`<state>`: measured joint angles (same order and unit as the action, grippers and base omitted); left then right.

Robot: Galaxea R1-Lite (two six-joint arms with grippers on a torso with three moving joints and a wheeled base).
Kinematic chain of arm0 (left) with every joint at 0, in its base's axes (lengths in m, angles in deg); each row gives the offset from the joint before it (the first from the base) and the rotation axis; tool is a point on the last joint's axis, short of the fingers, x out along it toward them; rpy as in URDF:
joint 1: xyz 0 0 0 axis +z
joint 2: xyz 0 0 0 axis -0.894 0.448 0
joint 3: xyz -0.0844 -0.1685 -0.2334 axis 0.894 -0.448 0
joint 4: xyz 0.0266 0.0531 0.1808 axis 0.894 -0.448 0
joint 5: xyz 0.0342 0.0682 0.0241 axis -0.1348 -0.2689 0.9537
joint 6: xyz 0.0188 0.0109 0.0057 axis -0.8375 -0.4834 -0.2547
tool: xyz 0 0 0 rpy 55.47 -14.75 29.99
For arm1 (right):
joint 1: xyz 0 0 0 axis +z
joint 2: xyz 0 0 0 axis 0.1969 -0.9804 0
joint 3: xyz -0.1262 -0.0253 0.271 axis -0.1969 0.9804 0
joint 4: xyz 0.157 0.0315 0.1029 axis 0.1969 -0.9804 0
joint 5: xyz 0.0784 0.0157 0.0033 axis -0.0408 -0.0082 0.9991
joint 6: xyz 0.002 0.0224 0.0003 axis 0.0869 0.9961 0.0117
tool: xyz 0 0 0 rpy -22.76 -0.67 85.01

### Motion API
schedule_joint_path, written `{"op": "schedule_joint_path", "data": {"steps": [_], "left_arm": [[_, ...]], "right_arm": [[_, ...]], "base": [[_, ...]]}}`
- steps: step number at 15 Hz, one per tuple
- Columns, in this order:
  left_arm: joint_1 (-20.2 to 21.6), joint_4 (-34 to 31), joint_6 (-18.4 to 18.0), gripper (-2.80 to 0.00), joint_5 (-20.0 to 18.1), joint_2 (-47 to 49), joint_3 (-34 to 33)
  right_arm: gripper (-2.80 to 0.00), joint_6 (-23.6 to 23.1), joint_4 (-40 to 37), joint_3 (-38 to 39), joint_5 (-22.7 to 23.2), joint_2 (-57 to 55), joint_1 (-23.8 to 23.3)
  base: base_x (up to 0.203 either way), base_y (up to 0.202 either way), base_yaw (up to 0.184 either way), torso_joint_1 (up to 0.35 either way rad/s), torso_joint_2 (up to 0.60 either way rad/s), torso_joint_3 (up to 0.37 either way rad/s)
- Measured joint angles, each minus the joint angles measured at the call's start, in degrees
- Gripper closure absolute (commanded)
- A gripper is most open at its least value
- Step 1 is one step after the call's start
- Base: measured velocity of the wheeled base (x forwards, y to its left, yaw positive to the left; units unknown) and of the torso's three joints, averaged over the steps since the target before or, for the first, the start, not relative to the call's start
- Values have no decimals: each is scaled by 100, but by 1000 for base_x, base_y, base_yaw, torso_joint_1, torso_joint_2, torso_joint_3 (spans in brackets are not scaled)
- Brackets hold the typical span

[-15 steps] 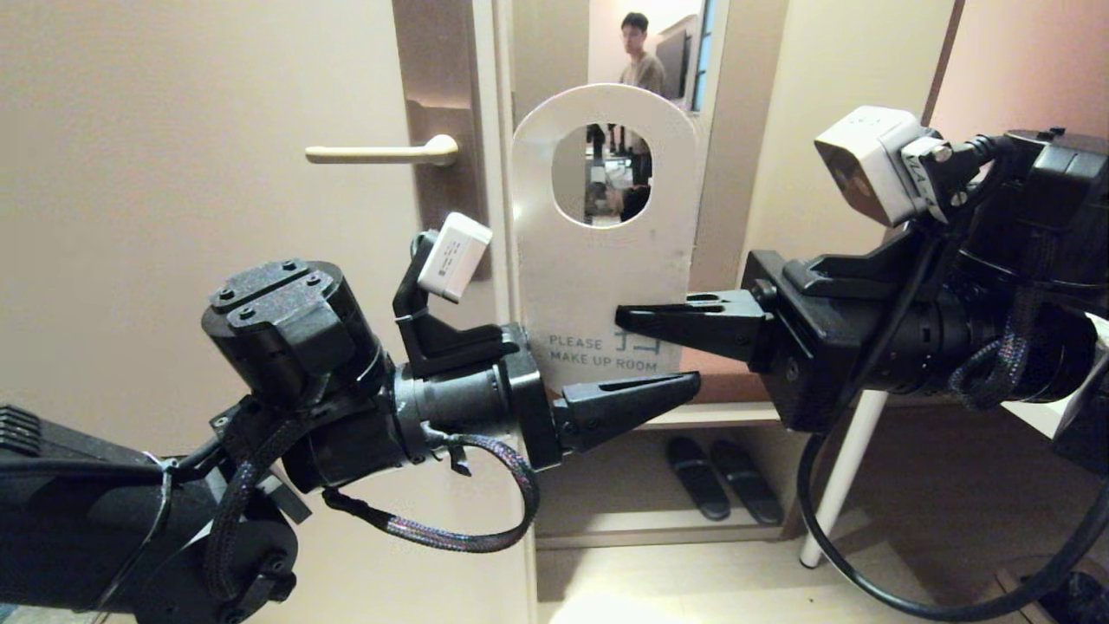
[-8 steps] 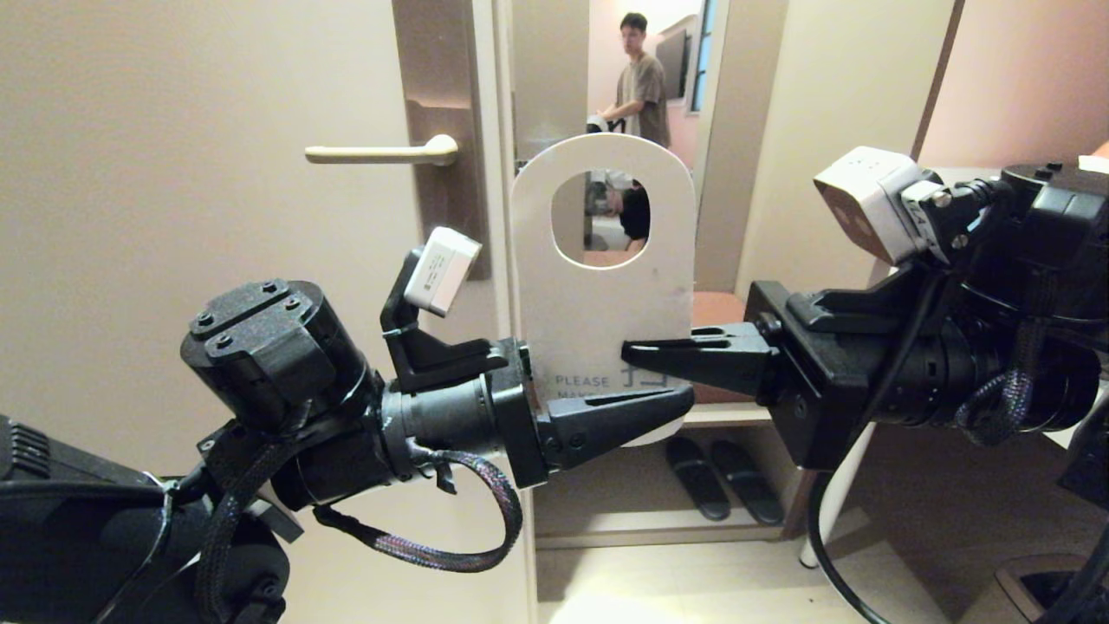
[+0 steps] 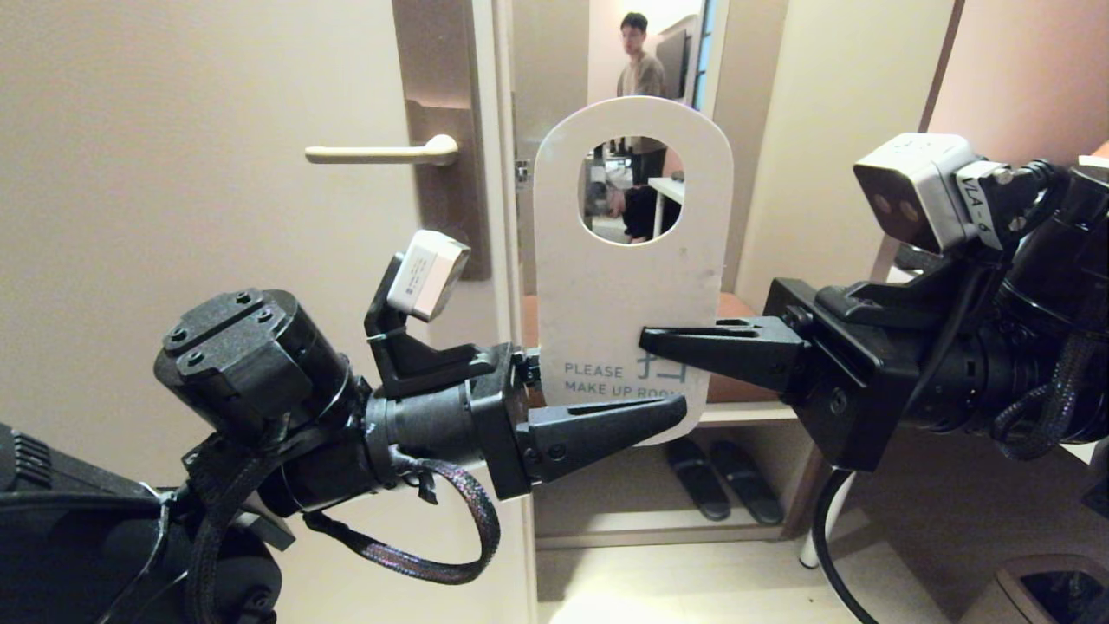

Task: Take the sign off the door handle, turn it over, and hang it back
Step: Hand it to the other hand

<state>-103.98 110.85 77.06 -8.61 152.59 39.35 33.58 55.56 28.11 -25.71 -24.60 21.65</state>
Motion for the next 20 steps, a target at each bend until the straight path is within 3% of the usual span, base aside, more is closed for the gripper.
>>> {"op": "schedule_joint_path", "data": {"steps": [16, 20], "left_arm": [[-452, 153, 1, -280, -33, 135, 230], [-491, 663, 38, -280, -33, 309, 189]], "right_arm": [[0, -13, 11, 69, 283, 23, 20], [0, -10, 9, 24, 276, 26, 11]], "base": [[0, 0, 0, 0, 0, 0], [0, 0, 0, 0, 0, 0]]}}
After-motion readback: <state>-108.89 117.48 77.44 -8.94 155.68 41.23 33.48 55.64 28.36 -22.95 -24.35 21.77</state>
